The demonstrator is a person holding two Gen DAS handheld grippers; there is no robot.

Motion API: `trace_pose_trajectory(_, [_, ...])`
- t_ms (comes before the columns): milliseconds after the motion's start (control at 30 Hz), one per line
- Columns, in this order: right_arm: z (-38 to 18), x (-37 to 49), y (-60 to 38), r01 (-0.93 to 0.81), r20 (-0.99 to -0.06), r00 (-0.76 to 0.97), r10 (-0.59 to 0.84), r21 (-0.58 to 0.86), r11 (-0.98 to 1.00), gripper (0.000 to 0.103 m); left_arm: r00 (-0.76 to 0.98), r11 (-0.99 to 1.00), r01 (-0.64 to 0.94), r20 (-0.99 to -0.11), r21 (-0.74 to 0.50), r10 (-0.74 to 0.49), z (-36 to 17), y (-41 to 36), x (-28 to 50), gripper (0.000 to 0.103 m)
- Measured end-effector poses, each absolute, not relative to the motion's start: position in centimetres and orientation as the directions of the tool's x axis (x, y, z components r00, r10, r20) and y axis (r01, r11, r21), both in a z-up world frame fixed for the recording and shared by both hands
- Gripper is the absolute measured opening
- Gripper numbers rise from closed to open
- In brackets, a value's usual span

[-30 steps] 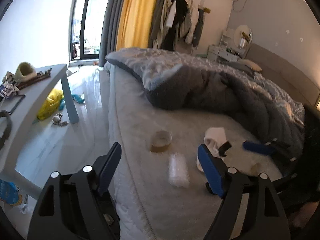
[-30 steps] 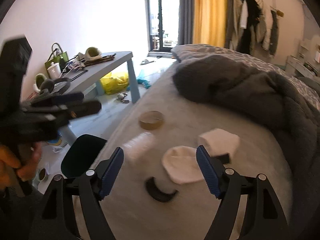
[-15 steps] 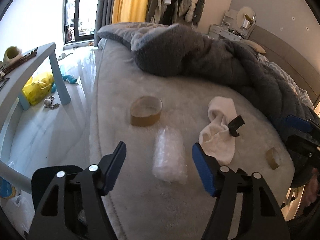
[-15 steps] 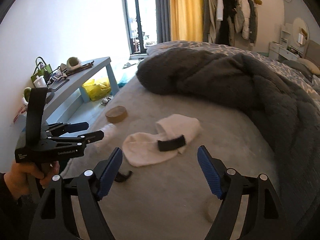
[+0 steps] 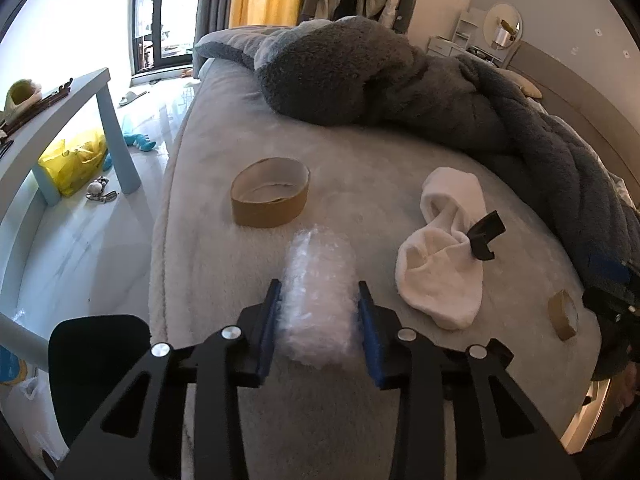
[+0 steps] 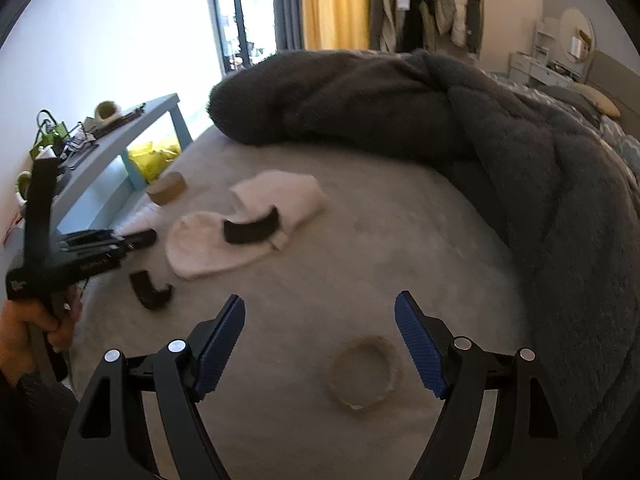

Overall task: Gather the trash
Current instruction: 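Grasp the clear bubble-wrap roll with left tool while right tool grasps the brown tape core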

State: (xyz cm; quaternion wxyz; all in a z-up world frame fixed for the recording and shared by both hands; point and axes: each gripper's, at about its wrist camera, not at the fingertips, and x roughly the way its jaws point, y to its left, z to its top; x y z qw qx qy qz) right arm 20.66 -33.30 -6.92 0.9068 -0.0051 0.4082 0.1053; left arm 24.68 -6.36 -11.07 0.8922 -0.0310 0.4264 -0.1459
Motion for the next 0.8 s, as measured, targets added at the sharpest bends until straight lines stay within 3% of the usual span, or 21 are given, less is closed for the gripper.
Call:
trace_pose_trajectory(300, [-10.0, 20.7, -35.0, -0.18, -0.802, 0.575, 0.164, 0.072, 0.981, 0.078, 0.615, 0.958, 0.221, -0.736, -0.183, -0.283, -10.6, -6.8, 24.4, 0.037])
trace_pose_trajectory(600, [-11.7, 21.1, -35.7, -0.146, -0.834, 0.526, 0.165, 0.103, 0.984, 0.063, 0.645, 0.953, 0.23, -0.702, -0.2, -0.302, -8.9, -6.4, 23.9, 0.037])
trace_pose_trajectory(733, [-12.0, 21.5, -35.7, -0.123, -0.846, 0.506, 0.171, 0.125, 0.984, 0.048, 0.651, 0.953, 0.237, -0.697, -0.189, -0.3, -8.5, -6.2, 23.7, 0.037])
trace_pose_trajectory(800, [-11.7, 21.7, -35.3, -0.125, -0.846, 0.508, 0.161, 0.113, 0.986, 0.048, 0.656, 0.953, 0.239, -0.693, -0.184, -0.299, -8.2, -6.0, 23.6, 0.037])
